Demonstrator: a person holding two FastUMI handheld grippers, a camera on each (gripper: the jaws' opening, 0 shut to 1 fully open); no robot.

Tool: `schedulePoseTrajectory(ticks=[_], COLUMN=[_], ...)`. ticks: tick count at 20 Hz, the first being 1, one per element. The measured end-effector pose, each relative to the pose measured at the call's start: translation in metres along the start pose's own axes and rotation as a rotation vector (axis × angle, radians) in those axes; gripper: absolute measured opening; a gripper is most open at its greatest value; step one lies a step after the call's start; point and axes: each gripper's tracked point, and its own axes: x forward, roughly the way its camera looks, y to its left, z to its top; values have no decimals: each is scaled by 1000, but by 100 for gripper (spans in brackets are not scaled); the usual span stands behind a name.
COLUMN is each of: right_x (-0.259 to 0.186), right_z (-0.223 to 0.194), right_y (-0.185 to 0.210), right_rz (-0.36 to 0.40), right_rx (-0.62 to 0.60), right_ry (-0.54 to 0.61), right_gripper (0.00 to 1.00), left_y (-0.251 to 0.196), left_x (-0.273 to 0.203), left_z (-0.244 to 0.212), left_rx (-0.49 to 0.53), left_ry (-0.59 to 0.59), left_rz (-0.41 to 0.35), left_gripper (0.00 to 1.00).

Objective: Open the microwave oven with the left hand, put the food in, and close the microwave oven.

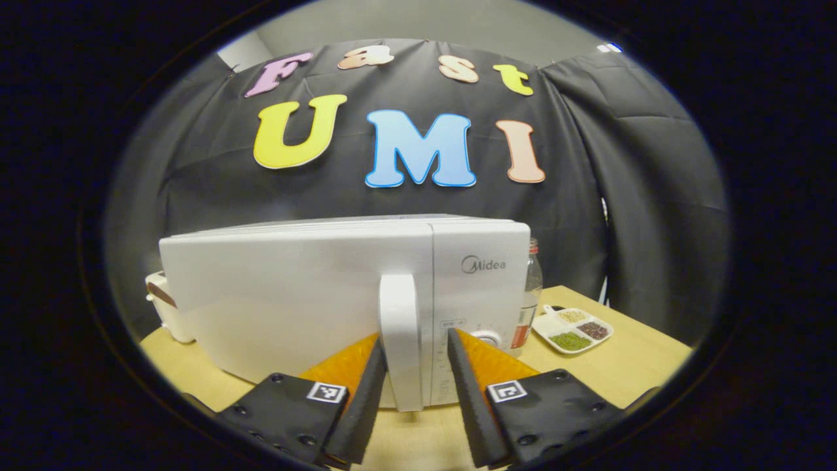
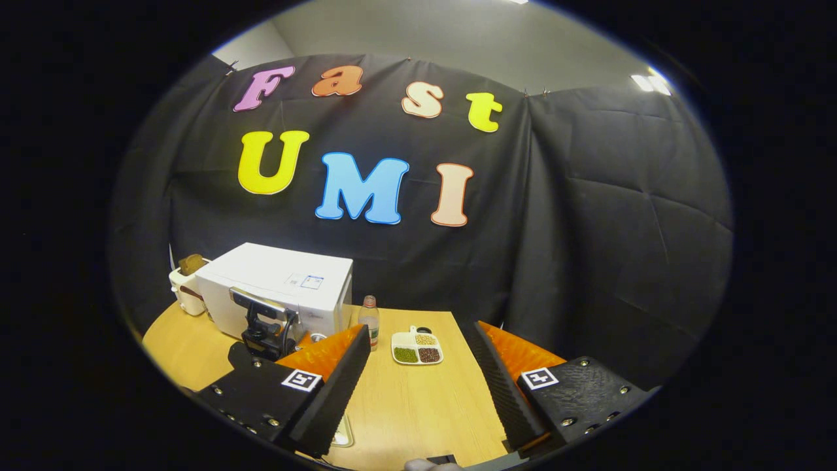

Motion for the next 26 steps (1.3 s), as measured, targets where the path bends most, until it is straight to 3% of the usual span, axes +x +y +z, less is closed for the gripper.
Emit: schedulePoseTrajectory(ticks=[2, 9, 15, 16, 20, 26], right_x=[-2, -8, -12, -13, -15, -16], right_z=[-3, -10, -11, -11, -13, -28], right_y=[-1, -2, -1, -1, 5, 50], right_rz=[-1, 13, 32, 35, 75, 228], right_rx=[3, 15, 16, 13, 39, 61], right_ry=[5, 13, 10, 11, 15, 55], right_gripper=[95, 95, 95, 95, 95, 95], left_y=[-2, -2, -1, 0, 19, 80], left_x=[1, -2, -6, -17, -88, -194], left_z=[0, -1, -4, -14, -16, -35], left_rx=[-31, -38, -22, -31, 31, 95], left_ry=[-1, 27, 52, 93, 26, 95], left_rz=[0, -75, -70, -64, -71, -46], left_gripper=[36, 23, 22, 19, 20, 23])
